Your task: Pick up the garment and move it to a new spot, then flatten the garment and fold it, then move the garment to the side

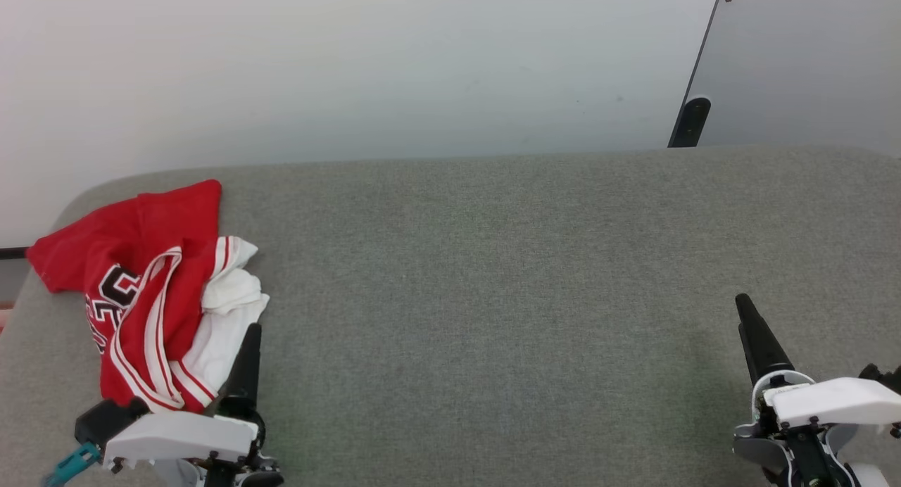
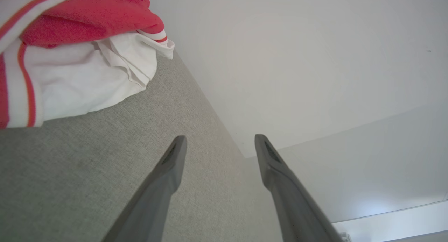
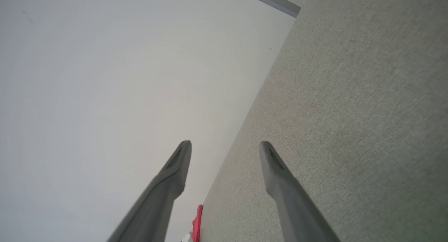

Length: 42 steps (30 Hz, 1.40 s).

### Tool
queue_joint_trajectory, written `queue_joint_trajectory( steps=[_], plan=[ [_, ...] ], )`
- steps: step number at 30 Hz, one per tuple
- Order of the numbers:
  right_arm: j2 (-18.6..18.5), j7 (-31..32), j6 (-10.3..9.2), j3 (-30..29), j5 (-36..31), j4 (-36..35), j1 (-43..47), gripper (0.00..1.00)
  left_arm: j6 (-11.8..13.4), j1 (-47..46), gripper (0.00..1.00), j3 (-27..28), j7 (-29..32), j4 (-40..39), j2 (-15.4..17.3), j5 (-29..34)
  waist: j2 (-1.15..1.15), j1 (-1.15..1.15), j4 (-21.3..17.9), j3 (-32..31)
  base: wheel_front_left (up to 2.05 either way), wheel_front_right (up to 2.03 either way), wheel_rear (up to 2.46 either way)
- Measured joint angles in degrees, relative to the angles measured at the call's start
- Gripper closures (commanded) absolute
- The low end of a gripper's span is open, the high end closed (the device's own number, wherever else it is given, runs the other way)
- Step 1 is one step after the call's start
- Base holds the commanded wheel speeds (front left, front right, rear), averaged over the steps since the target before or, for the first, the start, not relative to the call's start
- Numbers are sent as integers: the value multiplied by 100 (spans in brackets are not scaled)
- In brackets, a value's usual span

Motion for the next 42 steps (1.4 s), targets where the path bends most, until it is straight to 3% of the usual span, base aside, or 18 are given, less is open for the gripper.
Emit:
queue_joint_trajectory(
  steps=[21,42],
  plan=[
    [-377,-485,0,818,-2396,422,-565,0,209,-36,0,-266,-408,-26,309,2277,0,0,-44,-19,0,0,0],
    [-568,-836,1,1200,-4170,817,-963,0,294,1,0,-281,-758,-22,389,3776,0,0,-82,-1,0,0,0]
  ],
)
